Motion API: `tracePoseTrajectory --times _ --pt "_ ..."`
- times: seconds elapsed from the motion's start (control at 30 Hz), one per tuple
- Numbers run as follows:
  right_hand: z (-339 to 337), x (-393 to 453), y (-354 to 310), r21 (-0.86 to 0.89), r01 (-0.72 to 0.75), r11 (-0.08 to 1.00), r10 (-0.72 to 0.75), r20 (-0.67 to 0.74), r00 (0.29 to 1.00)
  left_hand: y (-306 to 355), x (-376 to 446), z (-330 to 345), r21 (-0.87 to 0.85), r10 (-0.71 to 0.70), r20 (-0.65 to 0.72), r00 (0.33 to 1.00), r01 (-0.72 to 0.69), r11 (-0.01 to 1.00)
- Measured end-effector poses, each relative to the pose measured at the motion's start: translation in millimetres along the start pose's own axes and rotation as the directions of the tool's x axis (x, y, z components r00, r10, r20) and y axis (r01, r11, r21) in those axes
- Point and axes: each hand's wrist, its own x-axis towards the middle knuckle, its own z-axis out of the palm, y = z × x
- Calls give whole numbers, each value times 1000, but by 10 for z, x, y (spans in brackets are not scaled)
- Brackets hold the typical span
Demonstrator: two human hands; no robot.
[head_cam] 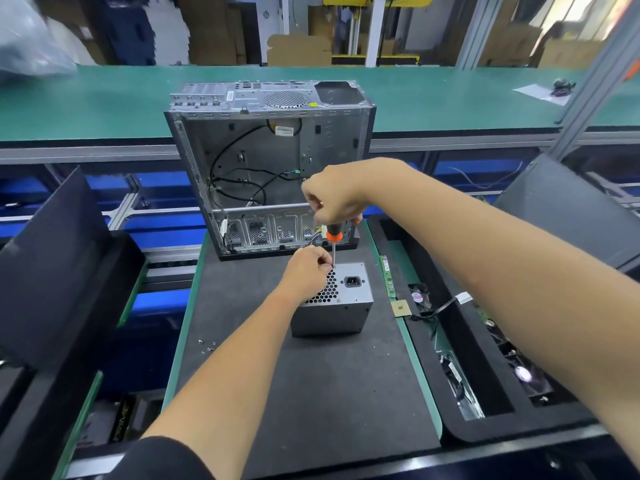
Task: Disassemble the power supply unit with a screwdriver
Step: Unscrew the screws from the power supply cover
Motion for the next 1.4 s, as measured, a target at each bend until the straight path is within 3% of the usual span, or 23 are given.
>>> tracePoseTrajectory --times 0.17,0.37,0.43,0.53,0.73,0.83,0.93,1.17,1.23,1.33,1.4 --pt "-13 -85 186 -34 84 996 -84 4 996 -3 6 -25 -36 -12 38 999 13 999" --pt "90 -101 259 229 28 973 -7 -92 996 6 8 -14 -37 -25 44 999 26 999" --pt "106 -75 210 149 -67 987 89 -146 985 9 8 -15 -29 -25 42 999 27 999" --pt "82 -55 158 -48 -149 988 144 -98 985 17 2 -18 -28 -25 39 999 26 999" --pt "-21 -128 212 75 128 989 -119 -108 987 17 12 -23 -15 -33 35 999 34 999" --pt "10 -106 209 133 39 990 -25 -101 995 10 21 -17 -35 -46 45 998 47 998" --pt "14 -76 175 81 -110 991 117 -101 988 4 35 -20 -36 -46 57 997 48 998" --pt "-50 -126 147 74 80 994 -76 -59 995 -8 54 -19 -26 -43 61 997 45 999" --pt "-37 -128 121 92 37 995 -31 -67 997 -13 58 -14 -28 -44 63 997 45 999" --pt "-20 -89 86 -98 -67 993 57 -105 993 -22 62 -9 -34 -48 66 997 51 998" --pt "-5 -57 90 -93 -46 995 36 -113 993 -24 63 -13 -27 -49 67 997 51 998"
